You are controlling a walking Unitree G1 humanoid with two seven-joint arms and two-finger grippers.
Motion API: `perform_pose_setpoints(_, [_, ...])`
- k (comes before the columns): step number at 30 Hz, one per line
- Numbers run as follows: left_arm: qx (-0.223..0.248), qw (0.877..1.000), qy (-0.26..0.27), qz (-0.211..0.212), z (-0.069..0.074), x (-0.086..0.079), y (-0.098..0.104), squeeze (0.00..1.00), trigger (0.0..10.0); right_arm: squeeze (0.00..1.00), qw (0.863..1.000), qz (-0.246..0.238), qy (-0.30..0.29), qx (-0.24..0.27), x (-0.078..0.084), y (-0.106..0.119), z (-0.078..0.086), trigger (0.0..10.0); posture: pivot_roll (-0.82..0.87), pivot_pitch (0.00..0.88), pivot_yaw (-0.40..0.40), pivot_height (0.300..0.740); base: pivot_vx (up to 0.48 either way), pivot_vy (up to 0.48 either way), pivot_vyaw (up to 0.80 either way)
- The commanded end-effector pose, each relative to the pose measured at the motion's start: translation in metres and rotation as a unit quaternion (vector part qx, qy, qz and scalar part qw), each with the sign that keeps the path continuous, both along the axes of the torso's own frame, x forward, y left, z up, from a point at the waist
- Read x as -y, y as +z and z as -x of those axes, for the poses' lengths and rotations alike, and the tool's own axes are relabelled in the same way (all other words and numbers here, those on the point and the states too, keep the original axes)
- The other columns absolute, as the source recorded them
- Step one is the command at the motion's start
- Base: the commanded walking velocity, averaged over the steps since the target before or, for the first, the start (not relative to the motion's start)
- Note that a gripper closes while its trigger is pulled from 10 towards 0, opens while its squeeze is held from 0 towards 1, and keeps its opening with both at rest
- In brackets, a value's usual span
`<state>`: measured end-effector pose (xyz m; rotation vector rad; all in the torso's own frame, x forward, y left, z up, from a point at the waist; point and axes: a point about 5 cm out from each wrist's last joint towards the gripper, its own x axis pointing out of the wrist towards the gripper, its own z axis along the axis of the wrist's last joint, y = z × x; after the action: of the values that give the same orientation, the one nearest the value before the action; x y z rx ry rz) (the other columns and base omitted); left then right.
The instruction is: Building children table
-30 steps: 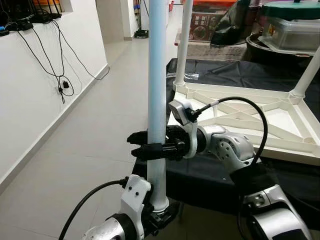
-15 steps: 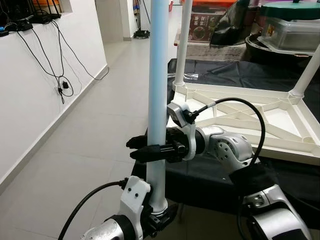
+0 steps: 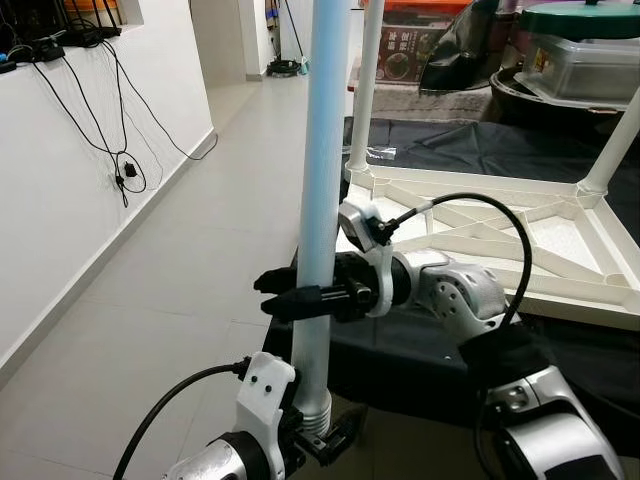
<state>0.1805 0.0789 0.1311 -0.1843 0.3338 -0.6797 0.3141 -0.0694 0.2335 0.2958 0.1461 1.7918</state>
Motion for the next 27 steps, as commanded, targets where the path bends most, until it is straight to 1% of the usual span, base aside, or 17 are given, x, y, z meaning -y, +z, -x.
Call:
perform_pose_setpoints(1, [-0.016,1.000,-0.014,-0.009,0.005,0.003,-0.007,0.71,10.0,0.00,0.999,-0.010,-0.038,0.032,0.006,0.012,-0.010,0.0,0.09,0.053,-0.001,0.740,0.000,0.000,0.00])
perform_pose_setpoints(2, [-0.019,1.000,-0.016,-0.006,0.007,0.003,-0.008,0.00,10.0,0.00,0.997,-0.013,-0.061,0.037,0.010,0.015,-0.016,0.0,0.09,0.053,-0.001,0.740,0.000,0.000,0.00])
perform_pose_setpoints(6, [-0.022,1.000,-0.010,-0.003,0.008,0.004,-0.009,0.00,10.0,0.00,0.993,-0.022,-0.106,0.044,0.018,0.020,-0.027,0.0,0.09,0.046,-0.001,0.740,0.000,0.000,0.00])
perform_pose_setpoints(9, [-0.023,1.000,0.000,-0.001,0.008,0.004,-0.011,0.00,10.0,0.00,0.986,-0.032,-0.156,0.050,0.025,0.025,-0.037,0.0,0.09,0.040,0.000,0.740,0.000,0.000,0.00])
perform_pose_setpoints(10, [-0.017,1.000,0.014,-0.003,0.007,0.003,-0.010,0.00,10.0,0.00,0.980,-0.041,-0.190,0.049,0.028,0.027,-0.043,0.0,0.09,0.040,0.000,0.740,0.000,0.000,0.00])
perform_pose_setpoints(12, [-0.017,1.000,0.014,-0.003,0.007,0.003,-0.010,0.00,10.0,0.00,0.980,-0.041,-0.190,0.049,0.028,0.027,-0.043,0.0,0.09,0.040,0.000,0.740,0.000,0.000,0.00])
perform_pose_setpoints(14, [0.018,0.998,0.068,-0.001,-0.003,-0.003,-0.003,0.00,10.0,0.00,0.954,-0.067,-0.290,0.048,0.034,0.034,-0.057,0.0,0.09,0.040,0.000,0.740,0.000,0.000,0.00])
perform_pose_setpoints(15, [0.018,0.998,0.068,-0.001,-0.003,-0.003,-0.003,0.00,10.0,0.00,0.954,-0.067,-0.290,0.048,0.034,0.034,-0.057,0.0,0.09,0.040,0.000,0.740,0.000,0.000,0.00])
perform_pose_setpoints(16, [0.042,0.994,0.098,-0.003,-0.009,-0.006,0.003,0.00,10.0,0.00,0.935,-0.080,-0.341,0.048,0.036,0.037,-0.063,0.0,0.09,0.029,0.001,0.740,0.000,0.000,0.00])
perform_pose_setpoints(17, [0.042,0.994,0.098,-0.003,-0.009,-0.006,0.003,0.00,10.0,0.00,0.935,-0.080,-0.341,0.048,0.036,0.037,-0.063,0.0,0.09,0.029,0.001,0.740,0.000,0.000,0.00])
perform_pose_setpoints(19, [0.080,0.985,0.151,-0.010,-0.021,-0.014,0.014,0.00,10.0,0.00,0.892,-0.096,-0.438,0.060,0.037,0.043,-0.073,0.0,0.09,0.027,0.001,0.740,0.000,0.000,0.00])
perform_pose_setpoints(21, [0.080,0.985,0.151,-0.010,-0.021,-0.014,0.014,0.00,10.0,0.00,0.892,-0.096,-0.438,0.060,0.037,0.043,-0.073,0.0,0.09,0.027,0.001,0.740,0.000,0.000,0.00])
perform_pose_setpoints(22, [0.092,0.981,0.172,-0.012,-0.025,-0.017,0.018,0.00,10.0,0.00,0.867,-0.102,-0.483,0.070,0.038,0.046,-0.077,0.0,0.09,0.023,0.002,0.740,0.000,0.000,0.00])
perform_pose_setpoints(23, [0.092,0.981,0.172,-0.012,-0.025,-0.017,0.018,0.00,10.0,0.00,0.867,-0.102,-0.483,0.070,0.038,0.046,-0.077,0.0,0.09,0.023,0.002,0.740,0.000,0.000,0.00])
perform_pose_setpoints(24, [0.105,0.976,0.192,-0.018,-0.029,-0.021,0.021,0.00,10.0,0.00,0.846,-0.112,-0.516,0.071,0.038,0.048,-0.079,0.0,0.09,0.023,0.002,0.740,0.000,0.000,0.00])
perform_pose_setpoints(26, [0.105,0.976,0.192,-0.018,-0.029,-0.021,0.021,0.00,10.0,0.00,0.846,-0.112,-0.516,0.071,0.038,0.048,-0.079,0.0,0.09,0.023,0.002,0.740,0.000,0.000,0.00])
perform_pose_setpoints(27, [0.115,0.971,0.210,-0.018,-0.032,-0.024,0.024,0.00,10.0,0.00,0.825,-0.112,-0.547,0.085,0.037,0.048,-0.080,0.0,0.09,0.020,0.004,0.740,0.000,0.000,0.00])
